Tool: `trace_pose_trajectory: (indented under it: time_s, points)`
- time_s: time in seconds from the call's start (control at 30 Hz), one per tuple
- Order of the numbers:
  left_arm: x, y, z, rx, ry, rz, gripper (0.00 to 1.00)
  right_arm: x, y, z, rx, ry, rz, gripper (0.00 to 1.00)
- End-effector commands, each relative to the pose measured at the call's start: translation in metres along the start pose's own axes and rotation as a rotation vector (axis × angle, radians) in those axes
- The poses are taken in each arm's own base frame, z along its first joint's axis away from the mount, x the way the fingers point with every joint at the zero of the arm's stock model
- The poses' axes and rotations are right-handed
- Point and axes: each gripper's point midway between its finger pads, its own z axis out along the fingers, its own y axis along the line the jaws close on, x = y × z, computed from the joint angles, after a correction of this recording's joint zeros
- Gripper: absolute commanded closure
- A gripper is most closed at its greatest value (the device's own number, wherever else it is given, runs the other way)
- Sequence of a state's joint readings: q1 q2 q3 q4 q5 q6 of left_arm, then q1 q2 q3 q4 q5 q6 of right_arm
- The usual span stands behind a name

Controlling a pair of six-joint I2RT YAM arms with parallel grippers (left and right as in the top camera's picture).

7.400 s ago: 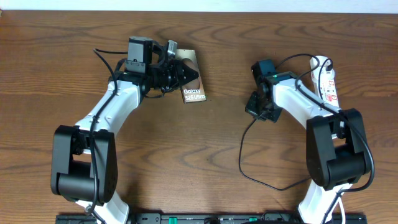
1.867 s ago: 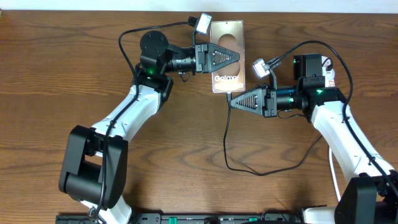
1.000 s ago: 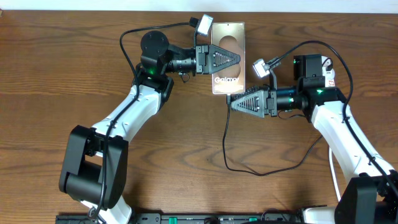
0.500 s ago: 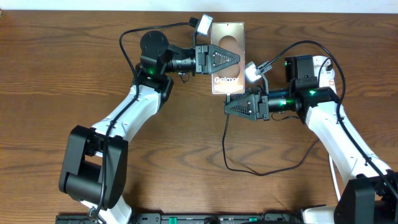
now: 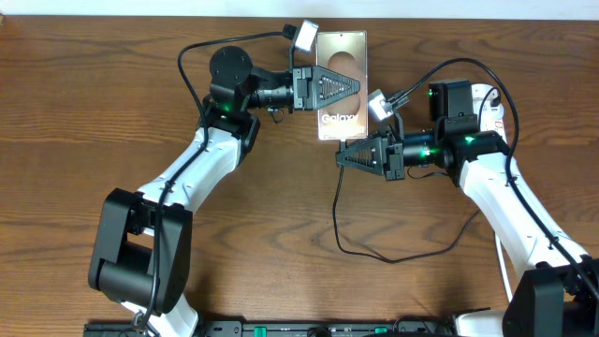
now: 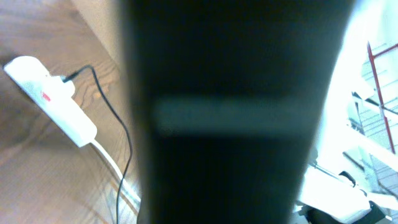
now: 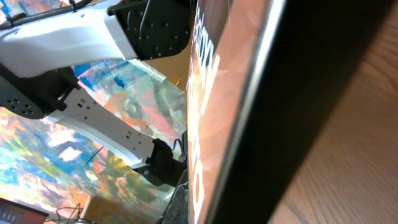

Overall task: Plug charger to phone and switch on socket
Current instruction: 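Open the right gripper and move it up beside the phone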

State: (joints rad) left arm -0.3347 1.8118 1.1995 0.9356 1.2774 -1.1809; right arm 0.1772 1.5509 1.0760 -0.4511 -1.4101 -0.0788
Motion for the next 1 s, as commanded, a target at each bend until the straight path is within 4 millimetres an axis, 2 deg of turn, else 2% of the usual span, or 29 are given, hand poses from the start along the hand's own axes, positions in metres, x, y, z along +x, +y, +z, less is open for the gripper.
trace_pose_trajectory:
  time_s: [0.0, 0.13, 0.6, 0.97]
  points:
    - [-0.006, -0.033, 0.002, 0.050, 0.007, 0.125, 0.93, -0.005, 0.006, 0.001, -0.025, -0.005, 0.024, 0.99]
    - [-0.004, -0.041, 0.002, 0.074, 0.019, 0.180, 0.93, -0.011, 0.006, 0.001, -0.025, -0.013, 0.040, 0.99]
    - [0.020, -0.044, -0.001, 0.106, 0.155, 0.183, 0.93, -0.015, 0.005, -0.002, -0.018, -0.025, 0.041, 0.99]
    - [0.025, -0.035, 0.001, 0.088, 0.180, 0.089, 0.93, -0.028, 0.003, -0.003, 0.001, -0.047, -0.014, 0.99]
